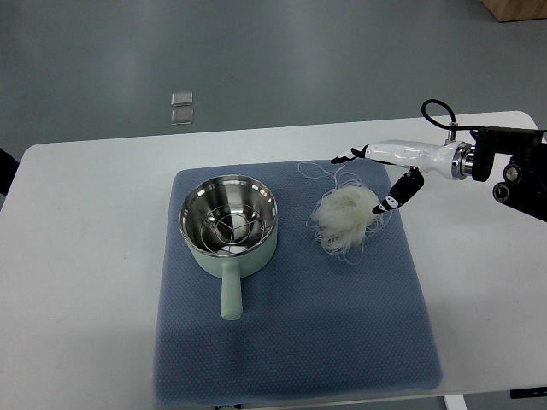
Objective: Put vermicelli into pot with right hand
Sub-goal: 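Reach the right hand down onto the white vermicelli bundle and close fingers, then lift the vermicelli with the right hand and carry it over the steel pot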
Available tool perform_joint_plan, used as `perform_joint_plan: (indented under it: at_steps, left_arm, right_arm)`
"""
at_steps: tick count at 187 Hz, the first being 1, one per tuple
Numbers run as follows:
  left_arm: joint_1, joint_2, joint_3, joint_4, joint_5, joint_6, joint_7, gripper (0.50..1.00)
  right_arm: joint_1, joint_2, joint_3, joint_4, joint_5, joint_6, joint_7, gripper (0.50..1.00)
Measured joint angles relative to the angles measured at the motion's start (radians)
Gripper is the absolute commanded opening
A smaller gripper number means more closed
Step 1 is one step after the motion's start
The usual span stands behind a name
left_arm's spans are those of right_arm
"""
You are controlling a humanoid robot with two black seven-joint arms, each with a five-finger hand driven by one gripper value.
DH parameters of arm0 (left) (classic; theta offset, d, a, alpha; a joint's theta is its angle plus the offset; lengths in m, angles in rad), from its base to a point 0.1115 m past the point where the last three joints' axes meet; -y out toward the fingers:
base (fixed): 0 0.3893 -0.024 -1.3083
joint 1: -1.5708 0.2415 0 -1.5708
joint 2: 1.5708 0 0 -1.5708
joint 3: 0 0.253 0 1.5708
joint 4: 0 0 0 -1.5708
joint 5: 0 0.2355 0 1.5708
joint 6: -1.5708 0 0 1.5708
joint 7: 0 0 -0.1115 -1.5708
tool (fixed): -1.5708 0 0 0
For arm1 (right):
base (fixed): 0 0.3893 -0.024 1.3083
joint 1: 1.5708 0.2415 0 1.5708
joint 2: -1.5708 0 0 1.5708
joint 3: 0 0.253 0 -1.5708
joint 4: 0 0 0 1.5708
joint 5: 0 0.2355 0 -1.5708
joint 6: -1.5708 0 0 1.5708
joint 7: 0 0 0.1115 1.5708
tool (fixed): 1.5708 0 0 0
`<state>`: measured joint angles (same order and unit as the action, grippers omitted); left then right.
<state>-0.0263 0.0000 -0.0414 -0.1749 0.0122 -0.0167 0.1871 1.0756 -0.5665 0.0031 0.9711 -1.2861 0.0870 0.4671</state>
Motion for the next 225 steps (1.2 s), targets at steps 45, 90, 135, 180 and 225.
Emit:
perform_joint_plan:
  at_steps: [45,90,135,180,225]
  left_arm:
    - [0.000,0.000,0.000,0.000,0.000,0.000,0.000,1.000]
    - [0.000,0.000,0.000,0.000,0.000,0.000,0.000,1.000]
    - [-0.001,0.000,0.001,-0.001,0.000,0.000,0.000,1.000]
    - [-0.001,0.000,0.002,-0.002,0.000,0.000,0.000,1.000]
    - [-0.001,0.000,0.003,-0.003,0.000,0.000,0.000,1.000]
  right_arm:
    - [0.040,0.045,-0.113,-0.012,-0.062,-0.009,-0.001,0.926]
    - [0.048,0.117,-0.149,-0.066,-0.074,-0.026,-0.005,0.883]
    - [0.050,0.150,-0.213,-0.112,-0.094,-0.078,-0.011,0.500]
    - [0.049,0.150,-0.215,-0.113,-0.106,-0.145,-0.018,0.500]
    - [0.128,0.136,-0.147,-0.088,-0.055,-0.247,-0.008,0.500]
